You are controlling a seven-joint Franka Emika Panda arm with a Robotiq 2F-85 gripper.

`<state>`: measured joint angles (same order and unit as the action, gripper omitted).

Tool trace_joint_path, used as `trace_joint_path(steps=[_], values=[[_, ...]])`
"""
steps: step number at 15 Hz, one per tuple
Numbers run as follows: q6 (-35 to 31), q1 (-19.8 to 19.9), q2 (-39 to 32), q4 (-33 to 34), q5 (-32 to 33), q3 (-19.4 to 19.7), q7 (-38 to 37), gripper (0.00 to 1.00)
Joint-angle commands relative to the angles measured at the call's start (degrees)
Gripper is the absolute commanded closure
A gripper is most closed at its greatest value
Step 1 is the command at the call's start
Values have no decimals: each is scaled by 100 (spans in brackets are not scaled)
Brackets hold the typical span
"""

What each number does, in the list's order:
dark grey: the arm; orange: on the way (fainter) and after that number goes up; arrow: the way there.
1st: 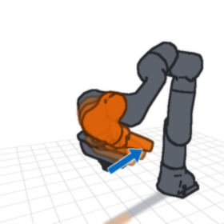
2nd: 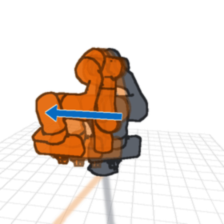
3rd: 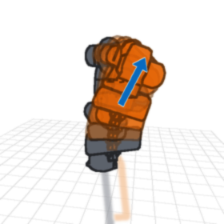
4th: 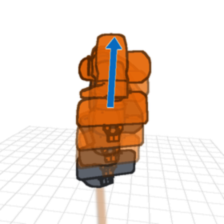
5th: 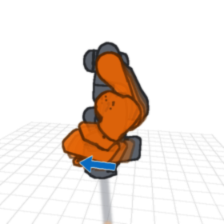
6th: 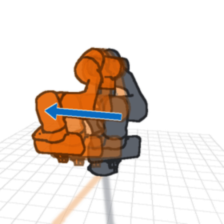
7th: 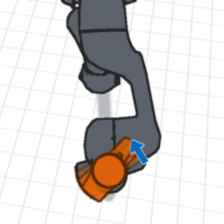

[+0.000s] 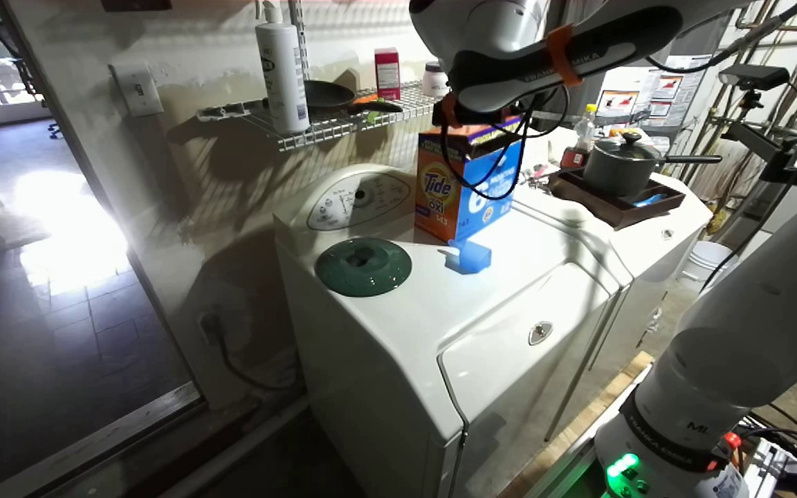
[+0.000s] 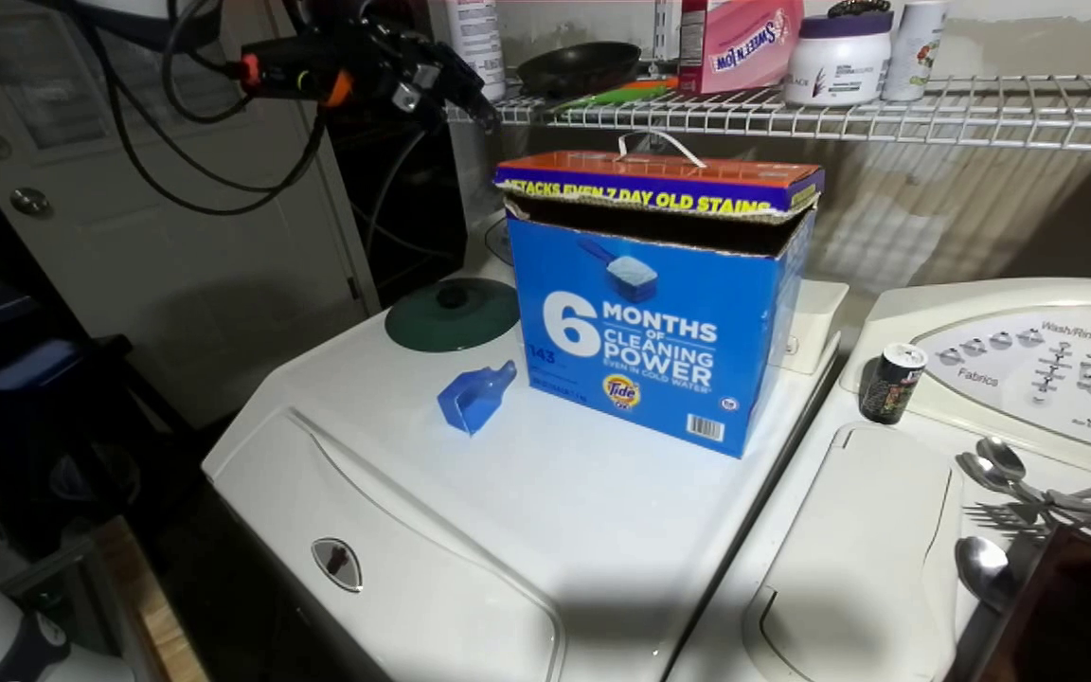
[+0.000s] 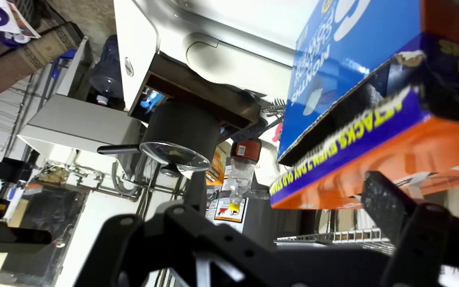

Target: Pick up the blue scoop from the shelf and place it in the washing powder box on top of the washing machine

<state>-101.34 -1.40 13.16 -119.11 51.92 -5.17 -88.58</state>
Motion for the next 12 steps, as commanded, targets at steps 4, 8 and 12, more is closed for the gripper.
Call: trace_joint_path(steps=[4, 8, 12], values=[[-436, -33, 222, 221, 30, 19, -266, 0], [-1529, 41, 273, 198, 35, 149, -532, 0], [-1526, 79, 208, 248, 37, 108, -479, 0]])
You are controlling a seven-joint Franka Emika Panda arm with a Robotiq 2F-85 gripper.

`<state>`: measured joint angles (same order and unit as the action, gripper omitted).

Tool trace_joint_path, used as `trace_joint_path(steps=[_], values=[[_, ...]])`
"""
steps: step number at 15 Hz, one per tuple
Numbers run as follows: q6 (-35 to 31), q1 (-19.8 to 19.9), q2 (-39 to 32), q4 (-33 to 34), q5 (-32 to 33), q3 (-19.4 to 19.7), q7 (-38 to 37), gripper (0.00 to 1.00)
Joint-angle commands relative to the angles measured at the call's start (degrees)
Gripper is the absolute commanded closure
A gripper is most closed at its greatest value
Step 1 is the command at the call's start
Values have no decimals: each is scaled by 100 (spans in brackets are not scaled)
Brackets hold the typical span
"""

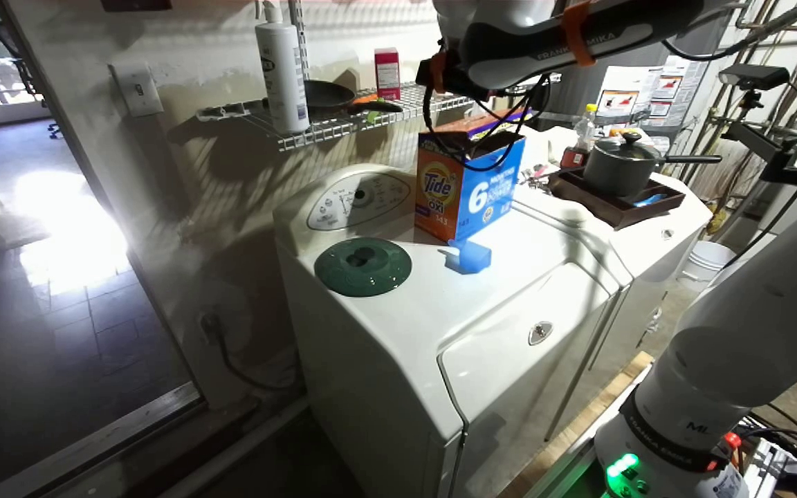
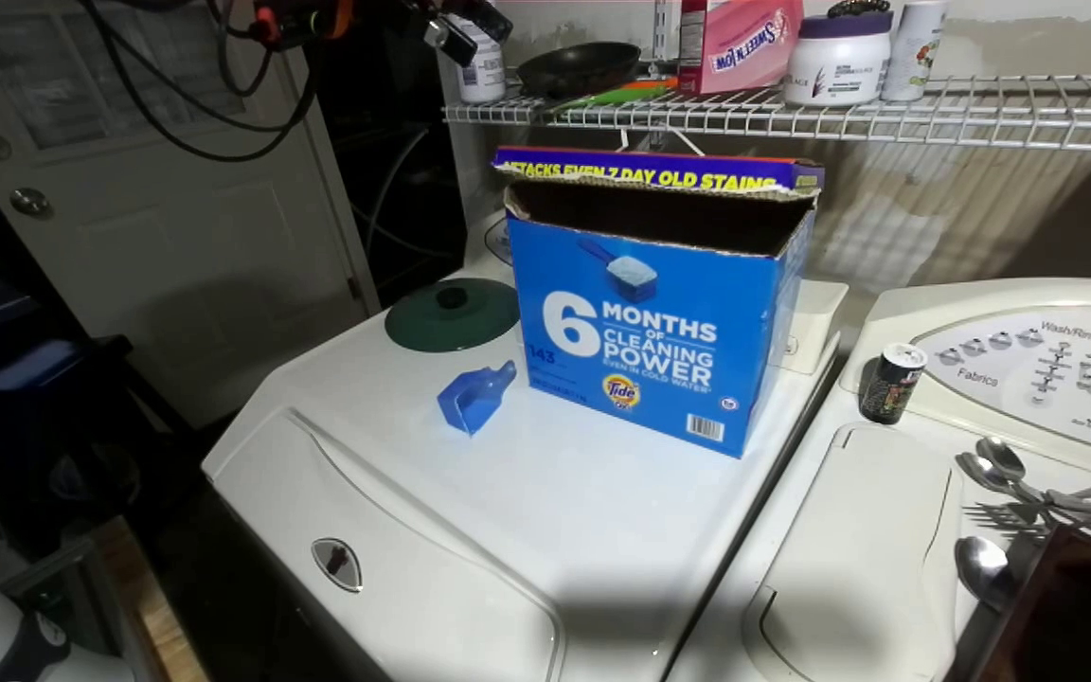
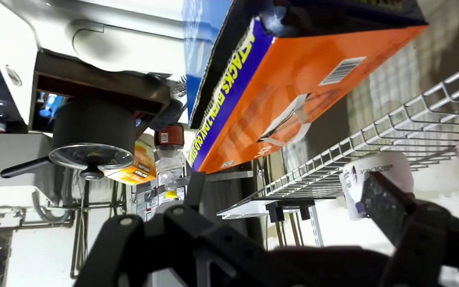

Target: Pick up the blue scoop from the shelf and place it in the washing powder box on top of the washing machine

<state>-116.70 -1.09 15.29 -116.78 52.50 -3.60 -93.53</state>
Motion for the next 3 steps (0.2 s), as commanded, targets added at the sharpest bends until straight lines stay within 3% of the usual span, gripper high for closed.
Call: trace_joint_path(steps=[1, 3], values=[[-8, 51, -5, 15, -21, -48, -11, 0], [-12, 51, -5, 15, -21, -48, -32, 0]])
